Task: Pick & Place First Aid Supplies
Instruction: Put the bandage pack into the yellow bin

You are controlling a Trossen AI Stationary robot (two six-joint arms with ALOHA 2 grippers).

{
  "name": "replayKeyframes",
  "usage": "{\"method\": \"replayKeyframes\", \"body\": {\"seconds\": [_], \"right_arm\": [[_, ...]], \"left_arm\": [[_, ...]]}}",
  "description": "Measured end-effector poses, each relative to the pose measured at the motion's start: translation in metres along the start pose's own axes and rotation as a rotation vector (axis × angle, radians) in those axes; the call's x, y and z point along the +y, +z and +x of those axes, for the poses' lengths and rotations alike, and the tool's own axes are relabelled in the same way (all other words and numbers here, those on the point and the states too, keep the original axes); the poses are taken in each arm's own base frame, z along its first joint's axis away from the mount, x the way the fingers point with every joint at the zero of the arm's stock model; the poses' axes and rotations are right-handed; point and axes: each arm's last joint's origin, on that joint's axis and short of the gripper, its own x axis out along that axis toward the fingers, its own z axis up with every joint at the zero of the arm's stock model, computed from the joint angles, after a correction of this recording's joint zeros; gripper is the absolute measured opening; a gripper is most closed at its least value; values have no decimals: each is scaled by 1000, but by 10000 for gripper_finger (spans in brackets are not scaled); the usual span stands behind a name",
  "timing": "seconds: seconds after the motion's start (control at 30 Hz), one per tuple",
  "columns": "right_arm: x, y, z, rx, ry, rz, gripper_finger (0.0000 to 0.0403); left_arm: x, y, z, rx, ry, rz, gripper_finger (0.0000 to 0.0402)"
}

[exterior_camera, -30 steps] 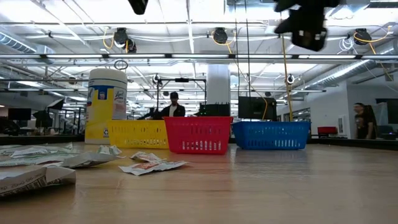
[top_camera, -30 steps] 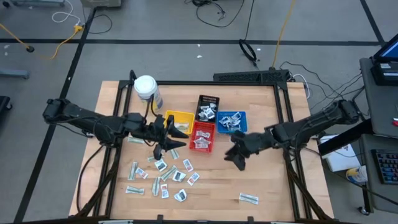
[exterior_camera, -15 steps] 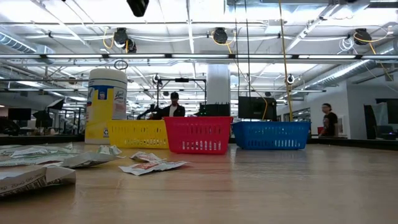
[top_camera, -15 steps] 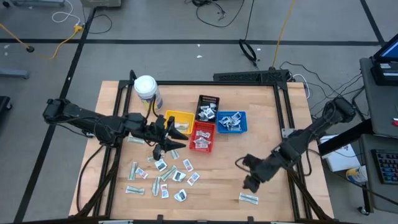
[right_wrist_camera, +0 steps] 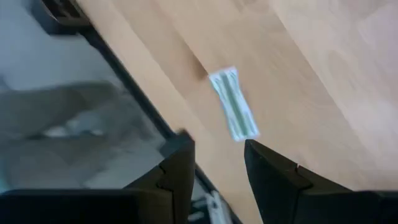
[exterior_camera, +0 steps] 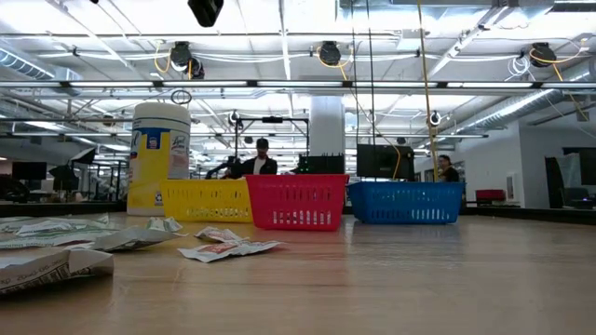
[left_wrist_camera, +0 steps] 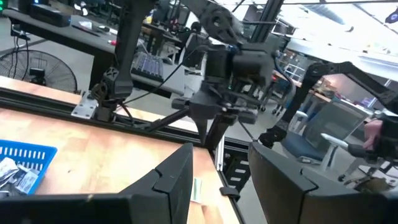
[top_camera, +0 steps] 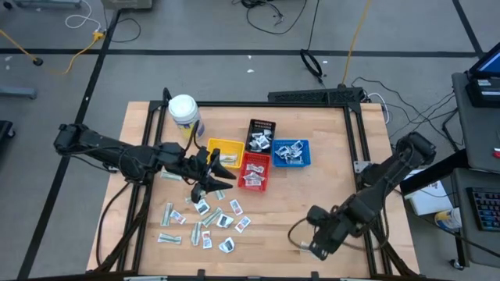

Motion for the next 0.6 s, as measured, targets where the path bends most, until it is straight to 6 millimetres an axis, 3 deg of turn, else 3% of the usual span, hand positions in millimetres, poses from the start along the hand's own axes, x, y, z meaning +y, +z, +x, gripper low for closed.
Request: {"method": "replayKeyframes", "body": {"seconds": [0.3,0.5,0.6], "right_arm": [[23,-11,25,37,-133,-93,137],[24,-13,33,-6,-163,-105,137],[24,-12,46,-28,-200,-132,137]], "left_arm": [[-1,0,0,14,-32,-4,161],[-2,-1,0,26,-61,-4,161],[-2,-1,0,29,-70,-4,161]]}}
